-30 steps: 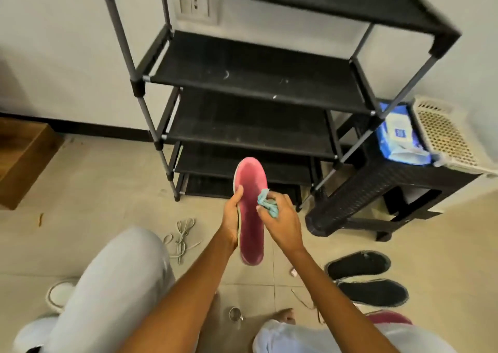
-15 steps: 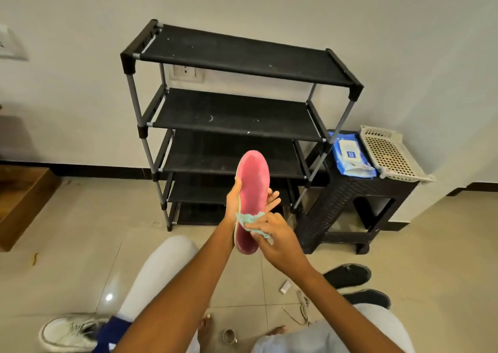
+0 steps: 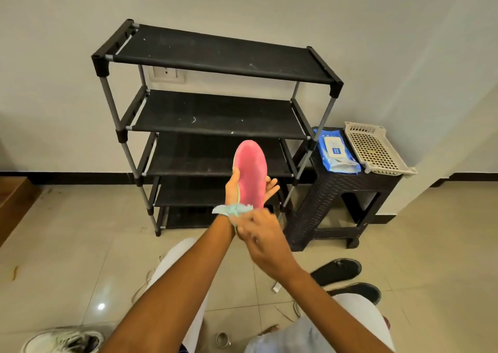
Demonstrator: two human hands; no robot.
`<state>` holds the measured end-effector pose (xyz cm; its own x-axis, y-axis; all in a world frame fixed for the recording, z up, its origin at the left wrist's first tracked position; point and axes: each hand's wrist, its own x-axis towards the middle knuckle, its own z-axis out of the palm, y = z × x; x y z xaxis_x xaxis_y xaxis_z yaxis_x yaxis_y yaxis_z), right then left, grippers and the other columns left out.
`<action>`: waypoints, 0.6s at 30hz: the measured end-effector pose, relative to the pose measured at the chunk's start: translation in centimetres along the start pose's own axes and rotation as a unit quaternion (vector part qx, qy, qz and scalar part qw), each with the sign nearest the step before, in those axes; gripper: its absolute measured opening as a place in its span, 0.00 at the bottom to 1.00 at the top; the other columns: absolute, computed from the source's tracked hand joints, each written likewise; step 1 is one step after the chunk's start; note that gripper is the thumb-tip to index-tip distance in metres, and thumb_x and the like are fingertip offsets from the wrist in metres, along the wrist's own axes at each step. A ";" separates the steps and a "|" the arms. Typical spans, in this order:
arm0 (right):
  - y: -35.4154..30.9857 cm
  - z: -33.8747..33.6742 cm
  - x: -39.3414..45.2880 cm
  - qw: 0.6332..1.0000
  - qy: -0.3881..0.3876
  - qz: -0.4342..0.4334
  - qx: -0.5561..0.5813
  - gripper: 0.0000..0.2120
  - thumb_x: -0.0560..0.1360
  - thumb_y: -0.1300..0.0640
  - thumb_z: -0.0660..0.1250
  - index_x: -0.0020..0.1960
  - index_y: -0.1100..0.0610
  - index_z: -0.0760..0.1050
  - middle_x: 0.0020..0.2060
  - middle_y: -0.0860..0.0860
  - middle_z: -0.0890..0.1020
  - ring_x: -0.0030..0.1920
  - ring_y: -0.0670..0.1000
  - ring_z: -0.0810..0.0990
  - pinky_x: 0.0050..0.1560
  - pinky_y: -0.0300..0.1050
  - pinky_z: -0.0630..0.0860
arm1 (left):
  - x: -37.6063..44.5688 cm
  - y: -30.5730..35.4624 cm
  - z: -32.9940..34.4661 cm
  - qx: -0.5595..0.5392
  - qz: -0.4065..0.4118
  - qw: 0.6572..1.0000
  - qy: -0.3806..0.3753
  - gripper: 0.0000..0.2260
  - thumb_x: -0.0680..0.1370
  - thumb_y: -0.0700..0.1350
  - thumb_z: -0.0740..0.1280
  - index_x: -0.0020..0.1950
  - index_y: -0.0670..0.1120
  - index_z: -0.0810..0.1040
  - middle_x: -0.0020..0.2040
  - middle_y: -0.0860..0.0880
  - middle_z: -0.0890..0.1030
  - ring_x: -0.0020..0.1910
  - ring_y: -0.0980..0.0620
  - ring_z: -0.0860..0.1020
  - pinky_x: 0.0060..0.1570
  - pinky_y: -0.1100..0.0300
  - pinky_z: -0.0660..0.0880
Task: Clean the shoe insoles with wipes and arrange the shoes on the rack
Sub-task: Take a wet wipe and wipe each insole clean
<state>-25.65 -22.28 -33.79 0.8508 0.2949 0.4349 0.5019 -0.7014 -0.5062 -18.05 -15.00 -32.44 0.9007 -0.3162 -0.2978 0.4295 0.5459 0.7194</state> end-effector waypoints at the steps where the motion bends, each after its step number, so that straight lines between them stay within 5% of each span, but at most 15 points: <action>1: 0.1 -0.1 -0.7 1.000 -0.005 -0.016 0.024 0.16 0.79 0.53 0.56 0.59 0.55 0.78 0.50 0.49 0.79 0.52 0.44 0.72 0.52 0.37 0.67 | 1.4 0.0 -0.8 -0.075 -0.040 0.996 -0.010 0.30 0.78 0.62 0.57 0.61 0.35 0.72 0.51 0.40 0.81 0.60 0.40 0.77 0.60 0.48 0.74; 3: 0.6 -0.8 -1.1 0.994 0.033 0.028 0.096 0.15 0.79 0.52 0.57 0.58 0.55 0.78 0.51 0.48 0.79 0.54 0.44 0.74 0.54 0.36 0.70 | 2.9 1.4 -1.3 -0.145 -0.058 0.988 -0.008 0.30 0.77 0.62 0.59 0.61 0.35 0.73 0.47 0.38 0.80 0.54 0.39 0.78 0.63 0.44 0.72; 6: 2.3 -2.0 0.2 0.953 0.185 0.187 0.150 0.14 0.79 0.52 0.57 0.57 0.56 0.77 0.48 0.47 0.76 0.53 0.47 0.75 0.52 0.39 0.73 | 3.8 1.1 -0.2 -0.093 -0.116 0.988 -0.037 0.35 0.77 0.66 0.51 0.62 0.36 0.71 0.51 0.39 0.78 0.55 0.40 0.76 0.64 0.45 0.66; 8: 2.9 -2.2 1.2 0.944 0.177 0.243 0.134 0.11 0.79 0.54 0.61 0.58 0.56 0.76 0.48 0.48 0.75 0.52 0.50 0.75 0.49 0.41 0.74 | 3.5 0.8 0.6 -0.096 -0.130 0.985 -0.060 0.36 0.77 0.67 0.47 0.65 0.38 0.70 0.56 0.39 0.77 0.57 0.41 0.74 0.65 0.46 0.63; 12: 2.7 -1.9 1.6 0.943 0.120 0.282 0.130 0.16 0.76 0.57 0.67 0.63 0.56 0.74 0.52 0.48 0.73 0.53 0.46 0.75 0.45 0.25 0.70 | 3.6 1.1 1.0 -0.110 -0.133 0.982 -0.080 0.37 0.76 0.68 0.48 0.67 0.39 0.69 0.62 0.40 0.76 0.69 0.41 0.68 0.64 0.48 0.65; 16: 2.2 -2.8 3.0 0.893 0.222 0.360 0.155 0.13 0.77 0.61 0.64 0.61 0.58 0.75 0.51 0.51 0.75 0.54 0.51 0.78 0.52 0.42 0.77 | 2.9 0.1 1.8 -0.077 -0.126 0.985 -0.091 0.32 0.76 0.67 0.51 0.64 0.43 0.75 0.59 0.43 0.79 0.61 0.44 0.76 0.58 0.49 0.73; 18: 2.0 -2.8 3.2 0.917 0.204 0.325 0.108 0.14 0.78 0.59 0.63 0.63 0.56 0.74 0.54 0.52 0.76 0.56 0.49 0.76 0.55 0.43 0.76 | 2.0 -0.7 1.8 -0.091 -0.117 0.986 -0.082 0.27 0.77 0.64 0.55 0.60 0.44 0.77 0.55 0.43 0.81 0.54 0.44 0.80 0.53 0.49 0.77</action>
<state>-22.36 -24.57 -31.28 0.8743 -0.4383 0.2087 -0.0340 -0.4842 -0.8743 -16.66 -17.47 -32.41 0.7592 -0.5631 -0.3263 0.6425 0.5687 0.5136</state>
